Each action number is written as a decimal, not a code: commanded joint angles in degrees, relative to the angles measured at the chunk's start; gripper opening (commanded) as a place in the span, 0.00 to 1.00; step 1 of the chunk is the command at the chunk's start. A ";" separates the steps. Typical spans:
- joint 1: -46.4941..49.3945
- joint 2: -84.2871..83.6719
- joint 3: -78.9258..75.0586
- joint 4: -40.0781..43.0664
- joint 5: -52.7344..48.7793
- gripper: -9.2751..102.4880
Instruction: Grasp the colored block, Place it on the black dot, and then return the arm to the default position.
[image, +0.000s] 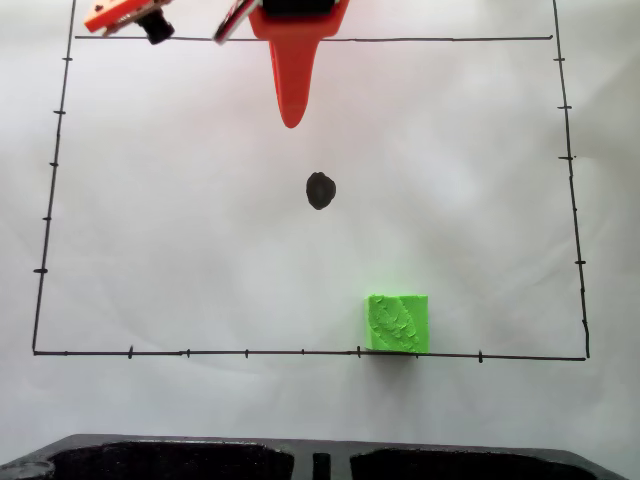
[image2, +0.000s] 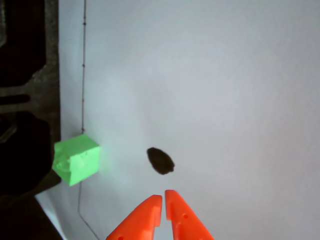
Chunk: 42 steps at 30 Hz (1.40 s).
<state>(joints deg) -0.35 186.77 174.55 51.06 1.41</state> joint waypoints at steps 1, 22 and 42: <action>0.00 0.62 -0.26 -0.09 0.00 0.08; -0.18 0.62 -0.26 -0.09 -0.26 0.08; 1.58 -4.92 -2.64 -3.34 -1.85 0.08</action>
<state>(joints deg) 0.35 185.01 174.55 49.13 0.26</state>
